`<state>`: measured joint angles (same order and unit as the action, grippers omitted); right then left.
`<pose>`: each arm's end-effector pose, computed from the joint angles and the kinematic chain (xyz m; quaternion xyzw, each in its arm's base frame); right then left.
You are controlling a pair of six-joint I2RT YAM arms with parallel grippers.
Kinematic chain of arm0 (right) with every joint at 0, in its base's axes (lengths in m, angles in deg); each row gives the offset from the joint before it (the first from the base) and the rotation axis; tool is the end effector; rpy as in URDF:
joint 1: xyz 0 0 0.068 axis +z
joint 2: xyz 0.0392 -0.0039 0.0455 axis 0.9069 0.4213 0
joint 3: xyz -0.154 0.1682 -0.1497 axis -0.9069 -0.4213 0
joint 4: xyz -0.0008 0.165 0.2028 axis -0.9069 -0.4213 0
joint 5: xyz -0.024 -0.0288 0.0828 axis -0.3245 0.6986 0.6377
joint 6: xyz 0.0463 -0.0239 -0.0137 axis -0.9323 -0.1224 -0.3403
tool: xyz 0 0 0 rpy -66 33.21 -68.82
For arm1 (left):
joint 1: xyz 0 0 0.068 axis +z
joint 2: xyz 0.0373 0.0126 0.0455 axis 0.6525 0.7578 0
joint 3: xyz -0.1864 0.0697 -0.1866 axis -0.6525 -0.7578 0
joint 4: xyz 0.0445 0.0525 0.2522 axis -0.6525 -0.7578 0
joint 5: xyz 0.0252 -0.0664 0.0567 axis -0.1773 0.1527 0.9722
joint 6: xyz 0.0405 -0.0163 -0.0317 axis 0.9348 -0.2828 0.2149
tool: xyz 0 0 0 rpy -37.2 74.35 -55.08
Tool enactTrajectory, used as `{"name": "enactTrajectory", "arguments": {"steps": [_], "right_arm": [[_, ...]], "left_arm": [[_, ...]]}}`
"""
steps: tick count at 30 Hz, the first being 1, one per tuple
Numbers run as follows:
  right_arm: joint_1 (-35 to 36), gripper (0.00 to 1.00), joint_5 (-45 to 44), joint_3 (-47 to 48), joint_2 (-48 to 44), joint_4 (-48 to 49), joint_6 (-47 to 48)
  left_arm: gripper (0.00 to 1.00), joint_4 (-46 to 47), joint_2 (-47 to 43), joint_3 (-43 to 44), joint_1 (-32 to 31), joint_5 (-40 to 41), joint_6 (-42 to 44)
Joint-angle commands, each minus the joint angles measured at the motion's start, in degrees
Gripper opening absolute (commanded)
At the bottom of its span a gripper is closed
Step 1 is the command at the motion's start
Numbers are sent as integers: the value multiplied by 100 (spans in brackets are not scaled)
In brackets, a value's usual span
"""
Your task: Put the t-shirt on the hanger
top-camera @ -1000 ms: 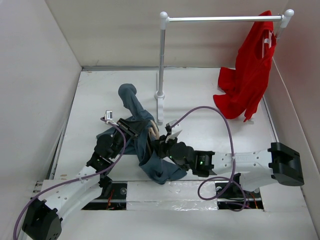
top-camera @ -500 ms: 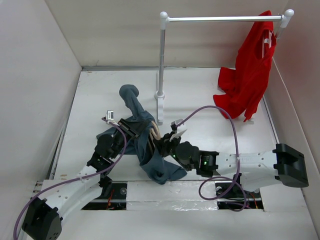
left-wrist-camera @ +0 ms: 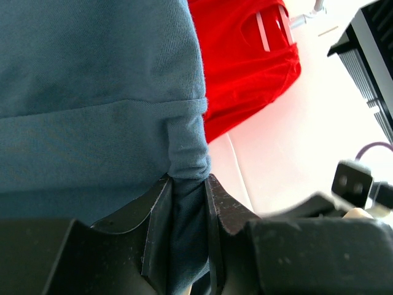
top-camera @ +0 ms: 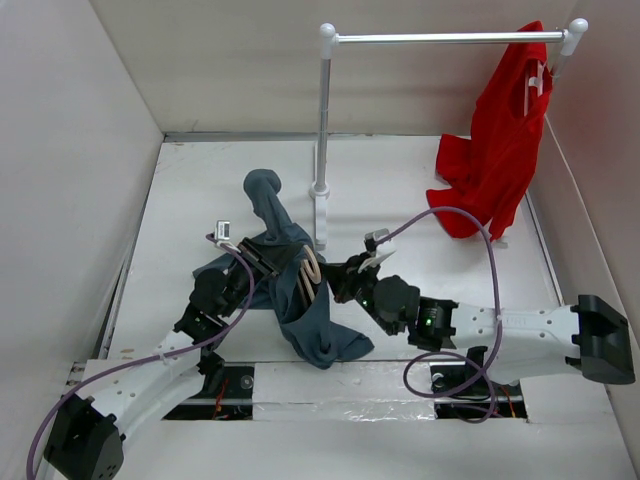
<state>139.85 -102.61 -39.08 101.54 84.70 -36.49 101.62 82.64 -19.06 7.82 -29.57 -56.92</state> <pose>0.0905 0.2476 0.2851 -0.0631 0.7305 0.3489 0.5837 0.1360 -0.0927 0.2496 -0.1090 0.6103 -0.5964 0.5098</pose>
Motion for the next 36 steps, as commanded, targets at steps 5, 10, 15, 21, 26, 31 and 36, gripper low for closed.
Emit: {"name": "enactTrajectory", "arguments": {"steps": [5,10,15,21,26,31,36], "right_arm": [[-664,0,488,694,32,217,480],[-1288,0,1218,948,427,375,349],[-1691,0,1430,1125,831,419,366],[-2123,0,2010,1151,1078,499,260],[-1992,0,2266,976,981,464,155],[-1930,14,2564,607,657,333,-144],[-1694,35,2486,458,455,-125,-241]], "left_arm": [[0,472,170,322,-23,-657,186],[0,499,162,304,-23,-858,133],[0,516,21,251,-23,-956,46],[0,489,47,357,-23,-1202,29],[0,569,100,226,-23,-1080,-60],[0,797,257,76,-23,-851,-235],[0,1123,583,-12,-23,-921,-455]]}}
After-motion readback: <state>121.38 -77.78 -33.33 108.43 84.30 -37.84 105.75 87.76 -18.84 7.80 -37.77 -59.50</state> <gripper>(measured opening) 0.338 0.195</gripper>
